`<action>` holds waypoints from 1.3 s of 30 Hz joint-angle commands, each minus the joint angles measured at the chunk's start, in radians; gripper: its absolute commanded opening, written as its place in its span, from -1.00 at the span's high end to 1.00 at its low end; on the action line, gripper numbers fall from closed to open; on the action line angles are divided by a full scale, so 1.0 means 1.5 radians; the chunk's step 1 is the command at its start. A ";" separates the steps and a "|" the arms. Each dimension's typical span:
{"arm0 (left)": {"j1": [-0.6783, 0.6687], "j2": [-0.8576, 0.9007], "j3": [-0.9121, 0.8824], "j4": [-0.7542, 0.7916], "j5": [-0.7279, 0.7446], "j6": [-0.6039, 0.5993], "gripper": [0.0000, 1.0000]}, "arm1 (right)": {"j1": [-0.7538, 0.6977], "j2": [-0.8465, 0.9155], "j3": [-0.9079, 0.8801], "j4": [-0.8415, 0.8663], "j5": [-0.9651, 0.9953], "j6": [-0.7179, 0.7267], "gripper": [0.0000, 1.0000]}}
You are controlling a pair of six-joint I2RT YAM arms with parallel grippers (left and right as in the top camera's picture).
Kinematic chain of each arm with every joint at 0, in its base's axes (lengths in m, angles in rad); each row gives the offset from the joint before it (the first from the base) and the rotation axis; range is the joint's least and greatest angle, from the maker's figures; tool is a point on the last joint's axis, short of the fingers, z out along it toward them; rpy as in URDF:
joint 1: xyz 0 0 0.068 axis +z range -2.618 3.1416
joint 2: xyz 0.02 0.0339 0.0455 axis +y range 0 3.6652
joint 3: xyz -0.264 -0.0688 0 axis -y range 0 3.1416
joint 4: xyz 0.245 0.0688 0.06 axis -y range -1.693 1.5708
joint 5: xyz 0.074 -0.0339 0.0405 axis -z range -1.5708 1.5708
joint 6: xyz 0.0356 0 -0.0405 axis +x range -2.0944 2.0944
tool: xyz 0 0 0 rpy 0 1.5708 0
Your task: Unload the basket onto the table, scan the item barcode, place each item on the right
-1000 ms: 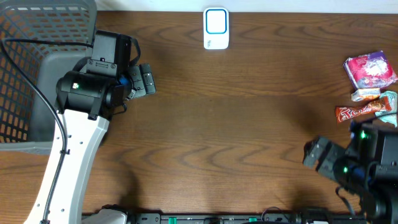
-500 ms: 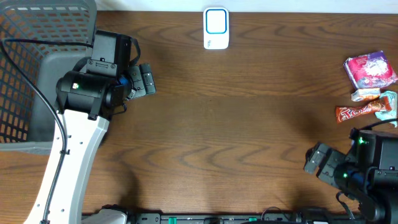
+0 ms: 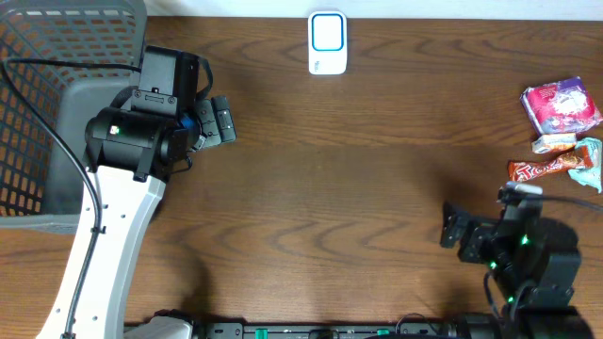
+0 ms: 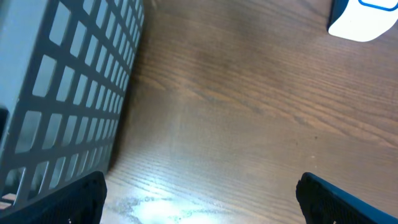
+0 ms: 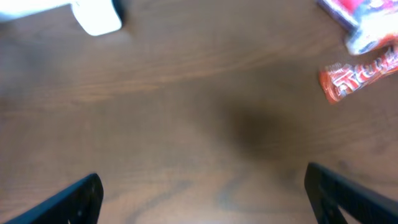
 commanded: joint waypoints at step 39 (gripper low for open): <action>0.001 0.000 0.010 -0.002 -0.006 -0.004 -0.96 | 0.021 -0.333 -0.487 0.542 0.040 -0.091 -0.99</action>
